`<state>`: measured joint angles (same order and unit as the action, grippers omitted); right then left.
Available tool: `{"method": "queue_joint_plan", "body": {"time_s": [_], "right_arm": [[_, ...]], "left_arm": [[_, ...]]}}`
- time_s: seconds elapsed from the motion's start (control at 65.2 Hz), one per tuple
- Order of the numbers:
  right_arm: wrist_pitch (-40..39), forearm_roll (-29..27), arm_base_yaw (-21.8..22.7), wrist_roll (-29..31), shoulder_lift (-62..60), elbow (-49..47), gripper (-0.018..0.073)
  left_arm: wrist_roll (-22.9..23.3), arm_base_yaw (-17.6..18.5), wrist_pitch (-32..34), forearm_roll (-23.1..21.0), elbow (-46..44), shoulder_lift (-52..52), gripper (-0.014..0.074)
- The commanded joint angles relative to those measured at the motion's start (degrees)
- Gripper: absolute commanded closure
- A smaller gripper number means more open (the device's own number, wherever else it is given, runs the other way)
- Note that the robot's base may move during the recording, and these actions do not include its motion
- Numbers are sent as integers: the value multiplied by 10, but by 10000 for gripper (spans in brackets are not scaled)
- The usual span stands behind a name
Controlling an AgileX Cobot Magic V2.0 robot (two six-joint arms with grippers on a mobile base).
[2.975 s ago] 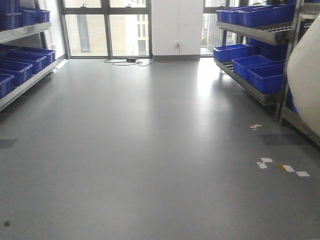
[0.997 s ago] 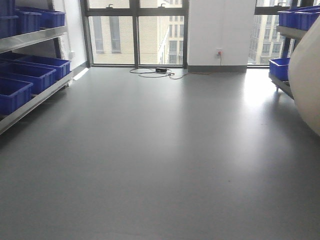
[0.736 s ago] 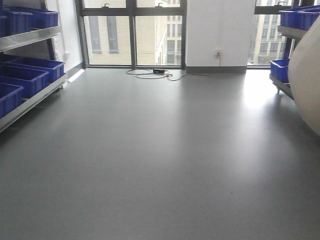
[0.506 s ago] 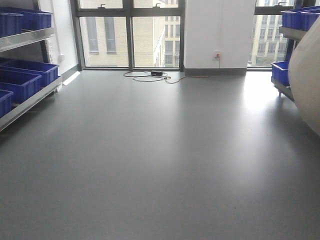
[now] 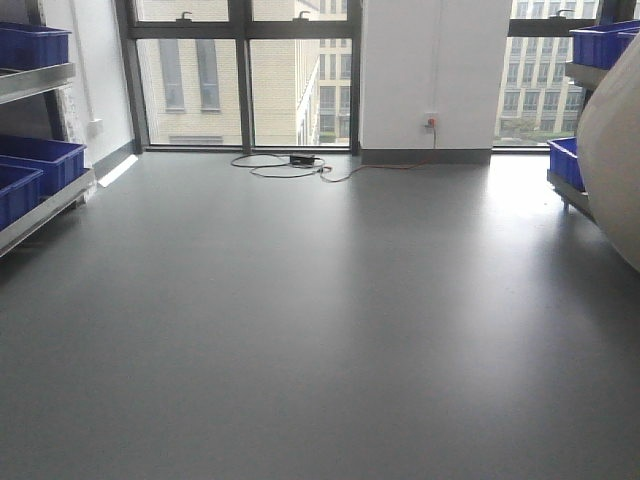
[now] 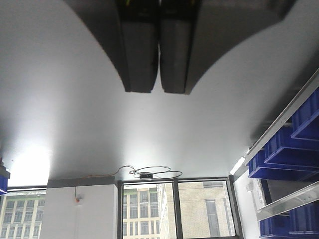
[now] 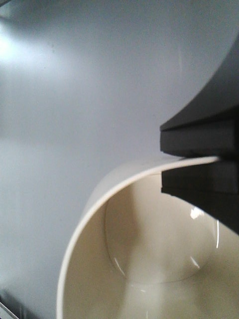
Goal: Move white bin to right shelf second layer
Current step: 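Drive across the room toward the windows carrying the bin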
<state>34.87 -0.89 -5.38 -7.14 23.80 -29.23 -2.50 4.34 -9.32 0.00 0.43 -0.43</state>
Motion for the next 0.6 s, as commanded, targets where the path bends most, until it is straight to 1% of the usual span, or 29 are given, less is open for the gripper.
{"method": "queue_joint_plan", "body": {"time_s": [0.0,0.583], "right_arm": [[-54,-4,2,2,1,-17,512],[-54,-4,2,2,1,-17,512]], "left_arm": [[3,3,49,0,21,-9,512],[3,3,49,0,21,-9,512]]}}
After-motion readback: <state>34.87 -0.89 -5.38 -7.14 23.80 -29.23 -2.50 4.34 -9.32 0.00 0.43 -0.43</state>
